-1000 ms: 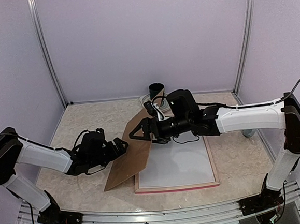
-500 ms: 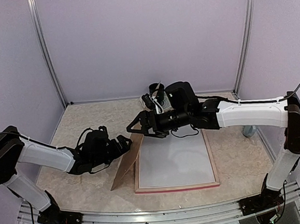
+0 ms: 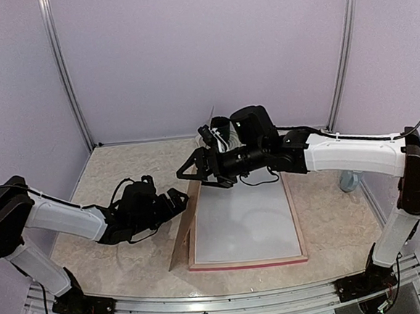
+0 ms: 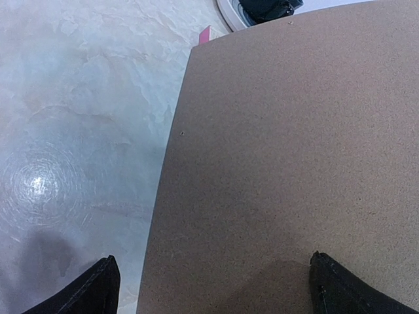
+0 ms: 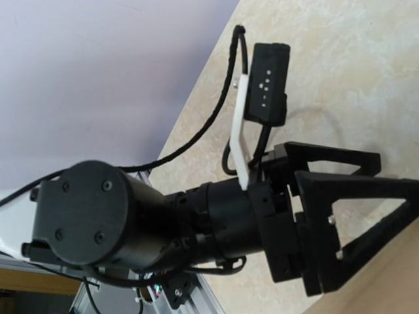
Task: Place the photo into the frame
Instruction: Turn over the backboard.
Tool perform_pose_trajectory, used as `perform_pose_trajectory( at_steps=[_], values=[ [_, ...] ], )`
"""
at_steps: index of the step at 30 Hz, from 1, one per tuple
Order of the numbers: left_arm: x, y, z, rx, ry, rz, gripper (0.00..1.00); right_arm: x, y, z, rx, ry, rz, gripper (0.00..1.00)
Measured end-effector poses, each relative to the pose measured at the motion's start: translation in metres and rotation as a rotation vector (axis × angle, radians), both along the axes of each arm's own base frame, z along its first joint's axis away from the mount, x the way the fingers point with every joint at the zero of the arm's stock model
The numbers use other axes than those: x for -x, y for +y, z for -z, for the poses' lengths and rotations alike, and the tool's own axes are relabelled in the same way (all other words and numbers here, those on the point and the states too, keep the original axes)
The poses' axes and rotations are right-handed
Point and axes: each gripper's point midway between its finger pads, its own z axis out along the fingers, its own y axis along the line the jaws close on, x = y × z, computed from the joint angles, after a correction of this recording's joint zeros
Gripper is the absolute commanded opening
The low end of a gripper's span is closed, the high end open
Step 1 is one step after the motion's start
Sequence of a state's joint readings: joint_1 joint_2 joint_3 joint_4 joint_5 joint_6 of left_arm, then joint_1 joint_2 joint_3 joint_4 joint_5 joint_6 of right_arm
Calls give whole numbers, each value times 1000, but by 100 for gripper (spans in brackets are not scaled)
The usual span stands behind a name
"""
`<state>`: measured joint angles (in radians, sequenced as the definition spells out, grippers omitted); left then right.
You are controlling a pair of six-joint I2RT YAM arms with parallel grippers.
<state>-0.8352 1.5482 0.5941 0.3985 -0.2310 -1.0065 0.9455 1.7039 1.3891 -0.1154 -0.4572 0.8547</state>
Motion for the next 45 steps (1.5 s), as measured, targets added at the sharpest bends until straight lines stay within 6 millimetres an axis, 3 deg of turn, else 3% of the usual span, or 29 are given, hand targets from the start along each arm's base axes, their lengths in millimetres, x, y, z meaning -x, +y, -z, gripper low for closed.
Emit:
perform_pose_trajectory(
  at_steps=[26,30,34,36,41,45],
  values=[
    [2,-2,-2,-1,-5,-14,99,-14,17,-16,-27,28,-1,93],
    [11,-11,3,-11,18,41,99,-20,21,-23,-48,-16,1,93],
    [36,-43,8,-1,56,193,99,-18,36,-43,-127,-108,-41,93],
    [43,-49,9,2,65,230,99,-14,39,-49,-150,-132,-59,93],
    [46,-46,16,-27,83,239,99,-9,43,-57,-181,-163,-78,93],
    [45,-41,17,-42,87,232,99,-9,43,-48,-173,-163,-78,93]
  ],
)
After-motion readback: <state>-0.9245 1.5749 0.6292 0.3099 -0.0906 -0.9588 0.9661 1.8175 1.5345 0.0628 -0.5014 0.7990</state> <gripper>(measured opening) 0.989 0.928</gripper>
